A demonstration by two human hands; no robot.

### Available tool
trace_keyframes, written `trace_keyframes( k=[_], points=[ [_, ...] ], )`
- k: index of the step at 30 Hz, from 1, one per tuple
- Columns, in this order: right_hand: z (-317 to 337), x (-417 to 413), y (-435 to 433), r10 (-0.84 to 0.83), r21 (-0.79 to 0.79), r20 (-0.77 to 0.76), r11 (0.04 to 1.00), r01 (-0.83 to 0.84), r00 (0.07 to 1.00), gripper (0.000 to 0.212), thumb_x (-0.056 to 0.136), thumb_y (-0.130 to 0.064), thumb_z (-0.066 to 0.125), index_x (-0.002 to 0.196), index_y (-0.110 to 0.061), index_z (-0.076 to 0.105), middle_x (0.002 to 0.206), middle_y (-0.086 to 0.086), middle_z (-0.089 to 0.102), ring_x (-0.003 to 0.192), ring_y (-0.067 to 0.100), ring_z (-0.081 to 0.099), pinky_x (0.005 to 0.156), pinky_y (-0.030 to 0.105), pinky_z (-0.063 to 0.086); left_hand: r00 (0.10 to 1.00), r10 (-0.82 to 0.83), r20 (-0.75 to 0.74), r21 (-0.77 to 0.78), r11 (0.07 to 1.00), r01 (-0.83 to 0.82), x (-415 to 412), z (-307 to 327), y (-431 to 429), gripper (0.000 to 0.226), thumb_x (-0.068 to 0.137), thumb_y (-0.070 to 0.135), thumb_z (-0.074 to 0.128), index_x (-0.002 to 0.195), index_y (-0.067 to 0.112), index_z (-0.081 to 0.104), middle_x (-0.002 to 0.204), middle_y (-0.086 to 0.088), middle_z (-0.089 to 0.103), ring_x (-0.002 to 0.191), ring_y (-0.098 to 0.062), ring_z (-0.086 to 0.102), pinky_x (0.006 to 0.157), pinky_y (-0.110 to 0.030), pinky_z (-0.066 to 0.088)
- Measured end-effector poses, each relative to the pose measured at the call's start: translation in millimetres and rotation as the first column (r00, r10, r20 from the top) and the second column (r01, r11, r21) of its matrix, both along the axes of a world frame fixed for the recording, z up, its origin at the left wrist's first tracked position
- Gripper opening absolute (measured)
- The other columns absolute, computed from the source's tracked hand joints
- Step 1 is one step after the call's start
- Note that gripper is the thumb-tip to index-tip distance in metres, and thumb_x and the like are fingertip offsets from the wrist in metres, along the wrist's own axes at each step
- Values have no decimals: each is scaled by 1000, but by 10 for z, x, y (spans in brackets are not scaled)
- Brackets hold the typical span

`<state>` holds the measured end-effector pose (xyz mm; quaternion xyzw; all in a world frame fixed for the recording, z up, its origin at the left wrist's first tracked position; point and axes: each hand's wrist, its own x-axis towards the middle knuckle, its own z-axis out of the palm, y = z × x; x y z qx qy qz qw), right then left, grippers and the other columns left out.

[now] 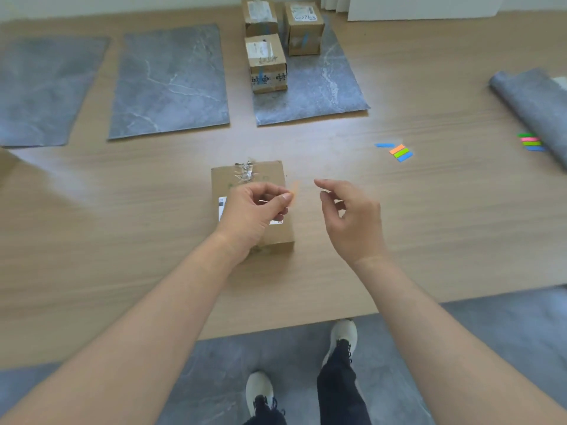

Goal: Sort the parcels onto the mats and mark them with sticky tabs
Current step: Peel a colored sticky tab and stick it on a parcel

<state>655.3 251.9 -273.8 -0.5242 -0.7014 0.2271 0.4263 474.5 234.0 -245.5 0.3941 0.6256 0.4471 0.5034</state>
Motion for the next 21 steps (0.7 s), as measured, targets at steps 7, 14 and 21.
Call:
trace_keyframes(
  k=[7,14,21],
  points=[
    [-205,-316,-392,153,-95,145,986,-140,978,57,84,10,39,129,-8,69,132,5,68,124,18,62,105,33,51,992,121,-24,-17,992,-121,-348,-371,-616,8,85,8,78,80,15,78,74,-11,70,66,-17,63,72,-32,59],
    [-558,-370,-374,372,-227,301,922,-313,878,59,83,5,42,136,-10,63,132,10,67,120,33,63,101,45,52,981,181,-71,-43,982,-184,-131,-944,-875,11,83,12,80,76,22,80,69,2,73,66,-12,62,75,-35,56],
    [-650,-328,-394,367,-184,344,929,-321,865,42,82,1,64,121,-9,74,135,3,67,123,25,64,98,40,54,967,246,-66,-62,966,-250,49,-1129,-832,8,86,10,76,81,14,80,60,2,67,58,-10,57,65,-27,50]
  ],
)
